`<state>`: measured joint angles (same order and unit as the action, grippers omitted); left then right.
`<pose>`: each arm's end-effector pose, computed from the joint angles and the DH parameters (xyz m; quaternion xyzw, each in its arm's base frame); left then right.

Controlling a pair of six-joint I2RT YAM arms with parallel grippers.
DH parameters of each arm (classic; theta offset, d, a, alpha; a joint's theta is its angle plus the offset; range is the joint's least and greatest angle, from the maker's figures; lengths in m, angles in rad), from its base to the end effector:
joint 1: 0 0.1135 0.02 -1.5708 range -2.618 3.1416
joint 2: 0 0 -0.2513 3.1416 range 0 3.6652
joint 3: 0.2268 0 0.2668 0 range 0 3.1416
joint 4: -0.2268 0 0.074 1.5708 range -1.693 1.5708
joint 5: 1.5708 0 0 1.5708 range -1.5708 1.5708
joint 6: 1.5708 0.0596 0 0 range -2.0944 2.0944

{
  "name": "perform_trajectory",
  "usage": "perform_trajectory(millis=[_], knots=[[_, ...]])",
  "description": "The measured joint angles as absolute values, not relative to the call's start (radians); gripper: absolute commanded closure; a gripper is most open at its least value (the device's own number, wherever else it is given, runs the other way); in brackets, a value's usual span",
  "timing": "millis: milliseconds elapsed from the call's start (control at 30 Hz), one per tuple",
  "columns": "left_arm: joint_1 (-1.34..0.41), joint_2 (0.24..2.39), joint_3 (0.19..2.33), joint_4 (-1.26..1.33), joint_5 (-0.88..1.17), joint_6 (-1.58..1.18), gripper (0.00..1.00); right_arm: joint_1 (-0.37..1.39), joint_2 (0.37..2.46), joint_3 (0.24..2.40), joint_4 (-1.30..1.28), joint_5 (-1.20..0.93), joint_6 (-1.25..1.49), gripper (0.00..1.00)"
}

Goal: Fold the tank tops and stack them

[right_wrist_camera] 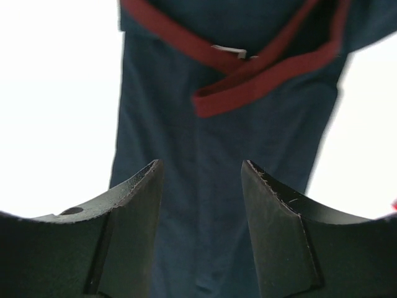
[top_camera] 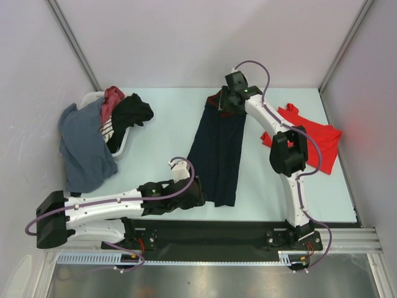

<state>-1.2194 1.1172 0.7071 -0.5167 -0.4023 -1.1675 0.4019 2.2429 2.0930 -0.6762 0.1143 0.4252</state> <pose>0.1078 -0.2263 0.1877 -0.0391 0.9308 -0.2184 0.2904 0.4930 0.2021 0.2327 0.0316 0.9296 0.0972 0.3540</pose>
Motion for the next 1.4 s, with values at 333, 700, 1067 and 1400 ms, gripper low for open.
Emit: perform_trajectory(millis=[333, 700, 1067, 1400], knots=[[-1.214, 1.06, 0.661, -0.496, -0.36, -1.113, 0.36, 0.444, 2.431, 2.27, -0.751, 0.194, 0.451, 0.44], [-1.214, 1.166, 0.657, -0.401, -0.263, -0.957, 0.48, 0.448, 2.497, 2.274, -0.751, 0.231, 0.492, 0.91], [-1.214, 1.304, 0.724, -0.351, -0.231, -0.87, 0.5, 0.451, 2.49, 2.274, -0.702, 0.227, 0.504, 1.0], [-1.214, 1.439, 0.802, -0.304, -0.207, -0.837, 0.53, 0.451, 2.425, 2.267, -0.662, 0.199, 0.504, 1.0]])
